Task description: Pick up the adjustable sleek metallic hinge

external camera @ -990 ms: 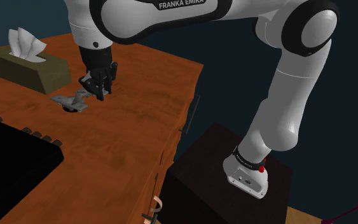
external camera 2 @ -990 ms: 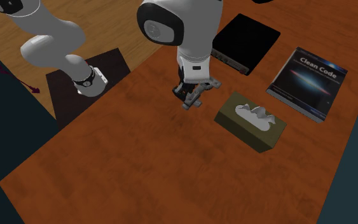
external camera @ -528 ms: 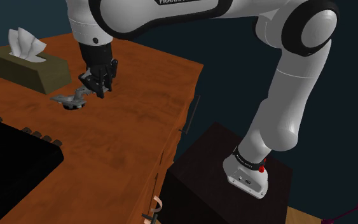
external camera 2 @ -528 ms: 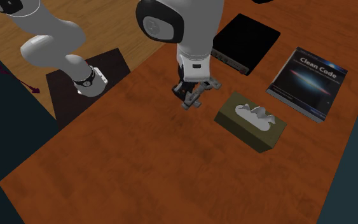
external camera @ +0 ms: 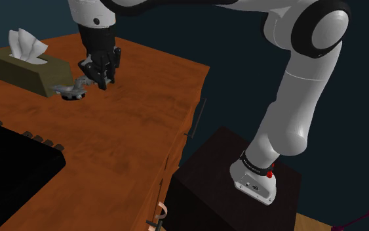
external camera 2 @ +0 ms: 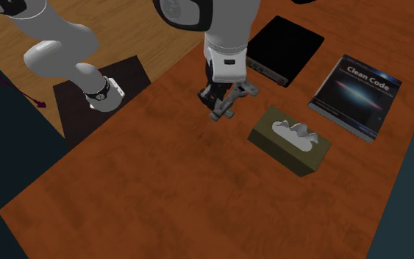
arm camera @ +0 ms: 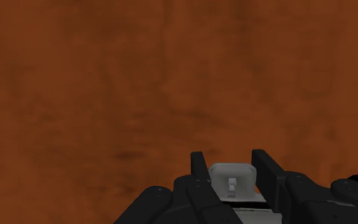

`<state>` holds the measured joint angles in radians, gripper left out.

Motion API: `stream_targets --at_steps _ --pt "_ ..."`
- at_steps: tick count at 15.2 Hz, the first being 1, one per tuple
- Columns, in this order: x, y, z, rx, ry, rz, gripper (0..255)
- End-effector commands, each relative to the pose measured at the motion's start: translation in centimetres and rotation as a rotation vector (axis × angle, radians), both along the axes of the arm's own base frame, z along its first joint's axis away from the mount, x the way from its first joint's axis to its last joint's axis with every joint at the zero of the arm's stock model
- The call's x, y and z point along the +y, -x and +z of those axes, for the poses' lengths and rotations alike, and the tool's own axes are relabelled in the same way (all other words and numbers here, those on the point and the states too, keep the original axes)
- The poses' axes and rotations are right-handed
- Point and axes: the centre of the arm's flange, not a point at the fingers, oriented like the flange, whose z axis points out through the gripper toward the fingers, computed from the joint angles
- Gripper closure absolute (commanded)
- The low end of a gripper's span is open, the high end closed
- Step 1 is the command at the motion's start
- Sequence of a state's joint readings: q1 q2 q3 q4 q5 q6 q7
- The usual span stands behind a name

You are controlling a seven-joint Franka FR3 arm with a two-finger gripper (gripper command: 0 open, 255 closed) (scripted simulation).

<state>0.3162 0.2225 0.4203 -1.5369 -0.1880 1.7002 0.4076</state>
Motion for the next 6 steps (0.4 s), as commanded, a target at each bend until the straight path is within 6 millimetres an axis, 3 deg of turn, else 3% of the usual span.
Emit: stream_targets --at_steps 1,6 --pt "0.0 0.0 1.1 0.0 0.0 0.0 255" --pt "0.0 0.0 2.8 0.0 0.0 0.0 255"
